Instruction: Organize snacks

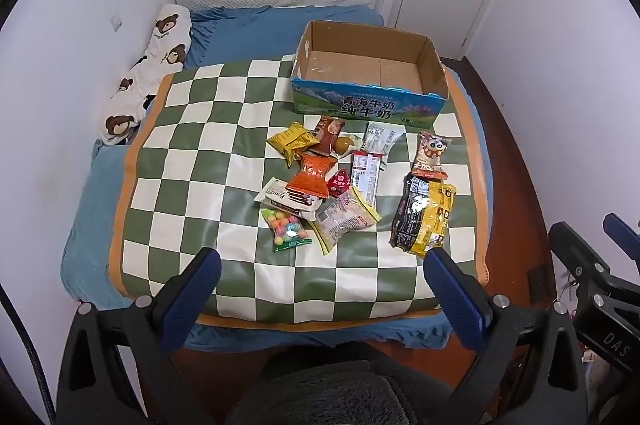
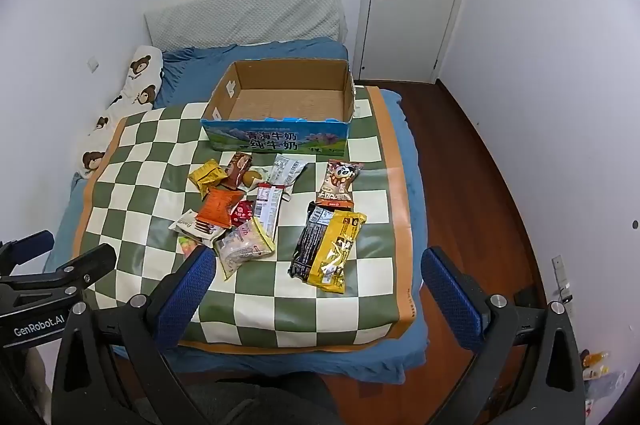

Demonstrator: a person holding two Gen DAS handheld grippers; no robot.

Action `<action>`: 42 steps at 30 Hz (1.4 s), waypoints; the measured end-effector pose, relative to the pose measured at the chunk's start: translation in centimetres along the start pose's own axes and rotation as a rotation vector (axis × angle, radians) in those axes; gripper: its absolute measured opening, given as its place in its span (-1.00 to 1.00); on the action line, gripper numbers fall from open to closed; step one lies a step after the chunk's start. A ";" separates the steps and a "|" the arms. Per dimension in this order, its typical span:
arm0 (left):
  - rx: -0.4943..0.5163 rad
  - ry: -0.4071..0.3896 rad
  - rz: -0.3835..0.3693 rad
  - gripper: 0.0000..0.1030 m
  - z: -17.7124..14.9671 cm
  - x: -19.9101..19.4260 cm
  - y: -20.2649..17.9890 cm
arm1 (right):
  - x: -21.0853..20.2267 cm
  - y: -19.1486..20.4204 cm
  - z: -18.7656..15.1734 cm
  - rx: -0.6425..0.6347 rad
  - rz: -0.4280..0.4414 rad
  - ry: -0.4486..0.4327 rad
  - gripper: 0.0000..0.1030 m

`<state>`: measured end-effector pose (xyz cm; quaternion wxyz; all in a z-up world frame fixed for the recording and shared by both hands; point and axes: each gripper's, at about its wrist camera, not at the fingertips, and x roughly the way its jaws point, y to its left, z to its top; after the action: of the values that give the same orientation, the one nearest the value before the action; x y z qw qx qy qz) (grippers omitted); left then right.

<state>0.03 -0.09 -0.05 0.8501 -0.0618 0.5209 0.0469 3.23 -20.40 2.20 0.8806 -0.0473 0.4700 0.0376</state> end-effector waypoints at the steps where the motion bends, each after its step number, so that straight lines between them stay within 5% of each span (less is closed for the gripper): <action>1: -0.002 0.004 -0.004 1.00 0.0 0.1 -0.1 | 0.0 0.1 0.0 -0.008 -0.013 -0.009 1.00; 42: 0.017 -0.016 -0.046 1.00 0.8 -0.8 0.0 | -0.7 -0.5 0.6 0.020 -0.029 -0.015 1.00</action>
<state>0.36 0.04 1.03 0.8554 -0.0662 0.5131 0.0234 3.41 -20.82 3.13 0.8851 -0.0449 0.4628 0.0202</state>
